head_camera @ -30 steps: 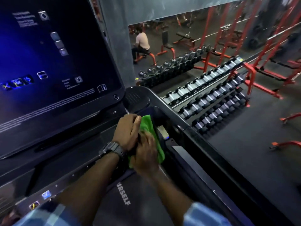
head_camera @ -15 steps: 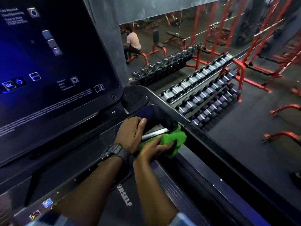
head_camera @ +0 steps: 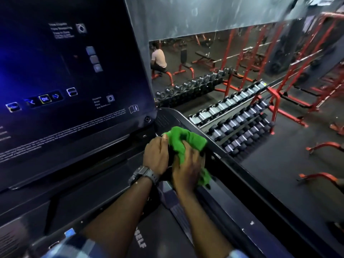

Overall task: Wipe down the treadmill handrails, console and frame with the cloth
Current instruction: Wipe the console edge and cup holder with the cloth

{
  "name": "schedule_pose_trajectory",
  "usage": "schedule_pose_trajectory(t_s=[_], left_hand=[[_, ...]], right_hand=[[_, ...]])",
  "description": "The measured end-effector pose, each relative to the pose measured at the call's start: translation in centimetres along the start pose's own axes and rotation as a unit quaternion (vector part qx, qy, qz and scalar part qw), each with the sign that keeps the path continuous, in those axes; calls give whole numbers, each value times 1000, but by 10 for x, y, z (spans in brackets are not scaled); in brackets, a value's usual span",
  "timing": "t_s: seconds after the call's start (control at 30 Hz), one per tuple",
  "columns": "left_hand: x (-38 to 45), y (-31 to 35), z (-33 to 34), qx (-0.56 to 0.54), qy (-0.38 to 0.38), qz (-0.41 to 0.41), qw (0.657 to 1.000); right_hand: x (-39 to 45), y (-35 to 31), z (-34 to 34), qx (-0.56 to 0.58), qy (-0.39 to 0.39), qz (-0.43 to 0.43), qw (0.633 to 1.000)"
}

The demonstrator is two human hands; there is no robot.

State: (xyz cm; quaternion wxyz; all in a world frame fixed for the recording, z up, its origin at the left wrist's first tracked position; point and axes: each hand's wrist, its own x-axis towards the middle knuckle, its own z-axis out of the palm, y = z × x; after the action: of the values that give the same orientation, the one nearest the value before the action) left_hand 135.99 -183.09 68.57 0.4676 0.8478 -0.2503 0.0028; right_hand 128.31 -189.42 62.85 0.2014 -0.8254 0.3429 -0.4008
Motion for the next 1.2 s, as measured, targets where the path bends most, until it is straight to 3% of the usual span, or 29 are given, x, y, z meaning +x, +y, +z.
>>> schedule_pose_trajectory(t_s=[0.07, 0.13, 0.2, 0.3, 0.37, 0.43, 0.47, 0.5, 0.57, 0.63, 0.7, 0.8, 0.93, 0.97, 1.1, 1.2], left_hand=[[7, -3, 2, -8, 6, -27, 1000], [17, -6, 2, 1, 26, -42, 999], [25, -6, 0, 13, 28, -43, 999], [38, -9, -1, 58, 21, -31, 998], [44, -8, -2, 78, 15, -33, 996], [50, -8, 2, 97, 5, -33, 995], [52, -8, 4, 107, -7, -29, 994], [54, -7, 6, 113, -22, -25, 993], [56, -7, 8, 124, -40, -18, 991], [57, -8, 10, 133, -41, -18, 990], [56, -8, 10, 132, -39, -16, 990], [53, -9, 10, 120, -31, -18, 992], [49, -3, 9, 101, -25, -17, 994], [47, -2, 8, 100, -31, -16, 994], [39, 1, 8, 114, -68, -17, 991], [36, 7, 12, 119, -101, -20, 988]], right_hand=[[43, 8, 3, -78, -104, -25, 991], [83, 14, 18, -86, -185, 26, 979], [103, 15, 34, -54, -209, 50, 975], [99, 13, 47, -42, -261, -23, 964], [88, 15, 38, 1, -376, -117, 919], [99, 24, 27, -33, -476, -205, 855], [111, 29, 25, -70, -460, -215, 859], [121, 33, 28, -95, -403, -204, 887], [142, 30, 36, -100, -270, -125, 949], [166, 16, 59, -71, -221, -76, 970], [188, -8, 85, -70, -258, -93, 959], [198, -36, 99, -80, -373, -216, 899], [189, 3, 69, -53, -414, -371, 829], [195, 18, 63, -58, -419, -362, 831], [228, 43, 53, -127, -358, -223, 898], [187, 25, 34, -124, -397, -266, 869]])
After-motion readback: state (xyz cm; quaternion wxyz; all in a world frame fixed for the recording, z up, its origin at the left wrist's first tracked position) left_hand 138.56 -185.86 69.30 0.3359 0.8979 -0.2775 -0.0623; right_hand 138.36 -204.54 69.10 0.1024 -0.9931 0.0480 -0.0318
